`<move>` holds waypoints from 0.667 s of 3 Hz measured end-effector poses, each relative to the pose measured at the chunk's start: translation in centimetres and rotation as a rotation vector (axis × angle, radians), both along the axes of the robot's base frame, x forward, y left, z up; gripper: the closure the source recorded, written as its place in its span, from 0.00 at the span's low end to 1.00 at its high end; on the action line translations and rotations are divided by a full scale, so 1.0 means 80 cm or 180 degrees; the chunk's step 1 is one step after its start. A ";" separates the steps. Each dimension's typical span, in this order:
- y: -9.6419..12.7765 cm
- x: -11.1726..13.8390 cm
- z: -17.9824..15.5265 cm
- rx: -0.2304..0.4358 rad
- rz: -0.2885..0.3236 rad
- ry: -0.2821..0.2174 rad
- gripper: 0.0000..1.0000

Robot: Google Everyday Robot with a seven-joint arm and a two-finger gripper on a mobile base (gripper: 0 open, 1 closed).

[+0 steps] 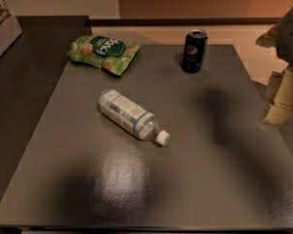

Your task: Pick blue plastic bottle

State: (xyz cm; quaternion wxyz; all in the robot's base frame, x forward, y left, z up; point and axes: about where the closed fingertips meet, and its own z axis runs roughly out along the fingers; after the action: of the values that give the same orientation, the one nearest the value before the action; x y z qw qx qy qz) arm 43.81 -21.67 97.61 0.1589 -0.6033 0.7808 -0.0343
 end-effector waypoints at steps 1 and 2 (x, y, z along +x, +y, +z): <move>0.000 0.000 0.000 0.0000 0.0000 -0.0001 0.00; 0.021 0.005 -0.003 -0.0036 0.0065 0.0063 0.00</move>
Offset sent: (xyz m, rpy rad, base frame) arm 0.0084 0.0401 -0.0109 -0.0303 0.0768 0.0518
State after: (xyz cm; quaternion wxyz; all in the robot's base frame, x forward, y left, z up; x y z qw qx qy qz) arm 44.21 -19.97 97.40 0.1480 -0.6125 0.7759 -0.0312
